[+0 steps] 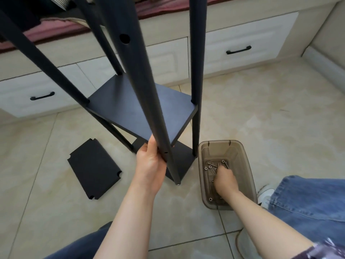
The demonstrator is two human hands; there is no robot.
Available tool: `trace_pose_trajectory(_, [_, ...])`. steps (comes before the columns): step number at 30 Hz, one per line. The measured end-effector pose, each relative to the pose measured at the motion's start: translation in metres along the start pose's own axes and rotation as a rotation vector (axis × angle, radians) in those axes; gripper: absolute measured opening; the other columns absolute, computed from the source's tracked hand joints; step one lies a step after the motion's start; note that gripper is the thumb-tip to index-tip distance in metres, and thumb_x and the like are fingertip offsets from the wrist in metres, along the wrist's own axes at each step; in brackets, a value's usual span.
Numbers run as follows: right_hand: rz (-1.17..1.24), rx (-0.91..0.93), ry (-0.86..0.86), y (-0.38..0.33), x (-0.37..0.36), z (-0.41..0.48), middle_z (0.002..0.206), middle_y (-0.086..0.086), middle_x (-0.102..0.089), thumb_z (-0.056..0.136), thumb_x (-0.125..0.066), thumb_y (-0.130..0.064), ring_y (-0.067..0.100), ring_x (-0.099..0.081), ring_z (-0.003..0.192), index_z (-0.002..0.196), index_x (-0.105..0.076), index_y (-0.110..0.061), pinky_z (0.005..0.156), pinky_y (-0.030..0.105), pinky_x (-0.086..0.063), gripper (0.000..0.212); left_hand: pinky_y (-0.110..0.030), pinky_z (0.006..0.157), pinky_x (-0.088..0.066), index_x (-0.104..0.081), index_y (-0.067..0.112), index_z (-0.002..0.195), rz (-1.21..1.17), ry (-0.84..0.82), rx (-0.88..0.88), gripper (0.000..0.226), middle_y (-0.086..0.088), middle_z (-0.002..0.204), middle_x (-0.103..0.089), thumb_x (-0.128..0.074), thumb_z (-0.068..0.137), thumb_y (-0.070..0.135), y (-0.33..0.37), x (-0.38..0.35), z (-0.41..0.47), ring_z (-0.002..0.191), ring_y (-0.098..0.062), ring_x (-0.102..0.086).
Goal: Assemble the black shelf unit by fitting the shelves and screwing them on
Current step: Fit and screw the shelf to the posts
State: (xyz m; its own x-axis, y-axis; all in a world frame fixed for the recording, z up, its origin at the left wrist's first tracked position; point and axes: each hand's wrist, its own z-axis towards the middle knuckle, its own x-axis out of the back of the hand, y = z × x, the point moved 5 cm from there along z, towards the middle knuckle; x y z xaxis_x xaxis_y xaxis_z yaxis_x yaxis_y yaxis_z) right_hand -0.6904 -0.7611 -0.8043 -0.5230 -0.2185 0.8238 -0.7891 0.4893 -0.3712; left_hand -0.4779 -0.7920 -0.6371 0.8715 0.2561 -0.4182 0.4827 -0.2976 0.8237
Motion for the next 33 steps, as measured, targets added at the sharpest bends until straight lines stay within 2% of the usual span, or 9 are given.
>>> trace_pose_trajectory(2, [0.178, -0.028, 0.072, -0.011, 0.01, -0.011, 0.107, 0.019, -0.065, 0.098, -0.049, -0.009, 0.038, -0.062, 0.098, 0.102, -0.058, -0.003, 0.079, 0.04, -0.051, 0.012, -0.036, 0.093, -0.05, -0.08, 0.018, 0.079, -0.017, -0.016, 0.017, 0.025, -0.003, 0.098, -0.064, -0.069, 0.075, 0.04, 0.0, -0.003, -0.002, 0.1, -0.021, -0.06])
trace_pose_trajectory(6, [0.538, -0.076, 0.173, -0.035, 0.041, -0.039, 0.101, 0.011, -0.071, 0.097, -0.061, -0.02, 0.03, -0.065, 0.098, 0.105, -0.067, -0.005, 0.087, 0.043, -0.054, 0.018, -0.038, 0.098, -0.051, -0.072, 0.01, 0.094, -0.031, 0.003, 0.011, 0.038, 0.0, 0.088, -0.071, -0.071, 0.073, 0.041, -0.002, -0.006, -0.003, 0.095, -0.019, -0.065])
trace_pose_trajectory(8, [0.692, -0.05, 0.208, -0.048, 0.059, -0.058, 0.094, 0.004, -0.072, 0.095, -0.065, -0.02, 0.025, -0.067, 0.095, 0.106, -0.068, -0.008, 0.087, 0.04, -0.054, 0.017, -0.03, 0.085, -0.056, -0.069, 0.008, 0.098, -0.024, 0.033, 0.013, 0.045, 0.004, 0.08, -0.071, -0.072, 0.071, 0.044, -0.004, -0.007, -0.004, 0.084, -0.013, -0.068])
trace_pose_trajectory(11, [0.848, 0.069, 0.249, -0.071, 0.091, -0.09, 0.077, -0.009, -0.072, 0.092, -0.067, -0.018, 0.007, -0.069, 0.077, 0.091, -0.068, -0.021, 0.07, 0.018, -0.051, 0.003, -0.021, 0.064, -0.056, -0.066, 0.009, 0.097, 0.002, 0.04, 0.003, 0.049, 0.008, 0.067, -0.067, -0.071, 0.069, 0.048, -0.004, -0.008, -0.008, 0.066, -0.006, -0.067])
trace_pose_trajectory(13, [0.925, 0.143, 0.231, -0.085, 0.108, -0.111, 0.069, -0.01, -0.074, 0.09, -0.068, -0.017, 0.001, -0.067, 0.065, 0.083, -0.065, -0.026, 0.063, 0.012, -0.048, 0.012, -0.019, 0.06, -0.055, -0.068, 0.009, 0.095, 0.038, 0.012, -0.01, 0.052, 0.007, 0.067, -0.067, -0.072, 0.068, 0.053, -0.003, -0.008, -0.012, 0.063, -0.004, -0.066])
trace_pose_trajectory(19, [0.94, 0.253, 0.139, -0.107, 0.132, -0.152, 0.067, -0.01, -0.074, 0.082, -0.076, -0.012, 0.01, -0.068, 0.062, 0.084, -0.071, -0.019, 0.064, 0.013, -0.049, 0.009, -0.023, 0.07, -0.057, -0.067, 0.0, 0.115, -0.031, -0.119, -0.001, 0.058, 0.0, 0.083, -0.074, -0.074, 0.077, 0.044, -0.002, -0.005, -0.017, 0.078, -0.011, -0.072])
trace_pose_trajectory(23, [0.935, 0.281, 0.123, -0.113, 0.13, -0.162, 0.068, -0.01, -0.074, 0.082, -0.077, -0.012, 0.007, -0.066, 0.058, 0.085, -0.072, -0.018, 0.06, 0.009, -0.047, 0.008, -0.029, 0.079, -0.058, -0.067, 0.001, 0.112, -0.096, -0.184, 0.031, 0.047, -0.009, 0.095, -0.071, -0.069, 0.085, 0.04, -0.001, -0.001, -0.019, 0.089, -0.019, -0.07])
trace_pose_trajectory(27, [0.922, 0.325, 0.13, -0.119, 0.125, -0.167, 0.075, -0.011, -0.075, 0.086, -0.074, -0.013, 0.009, -0.068, 0.062, 0.091, -0.072, -0.018, 0.066, 0.018, -0.054, 0.008, -0.026, 0.083, -0.056, -0.065, -0.001, 0.122, -0.142, -0.206, 0.032, 0.04, -0.013, 0.11, -0.072, -0.064, 0.095, 0.029, -0.001, 0.007, -0.02, 0.103, -0.022, -0.071])
trace_pose_trajectory(33, [0.96, 0.351, 0.172, -0.124, 0.121, -0.169, 0.076, -0.011, -0.075, 0.087, -0.073, -0.012, 0.011, -0.068, 0.061, 0.088, -0.071, -0.024, 0.066, 0.021, -0.056, 0.012, -0.026, 0.086, -0.057, -0.069, 0.002, 0.113, -0.048, -0.2, 0.047, 0.044, -0.008, 0.1, -0.076, -0.072, 0.083, 0.034, -0.001, 0.006, -0.017, 0.099, -0.02, -0.073])
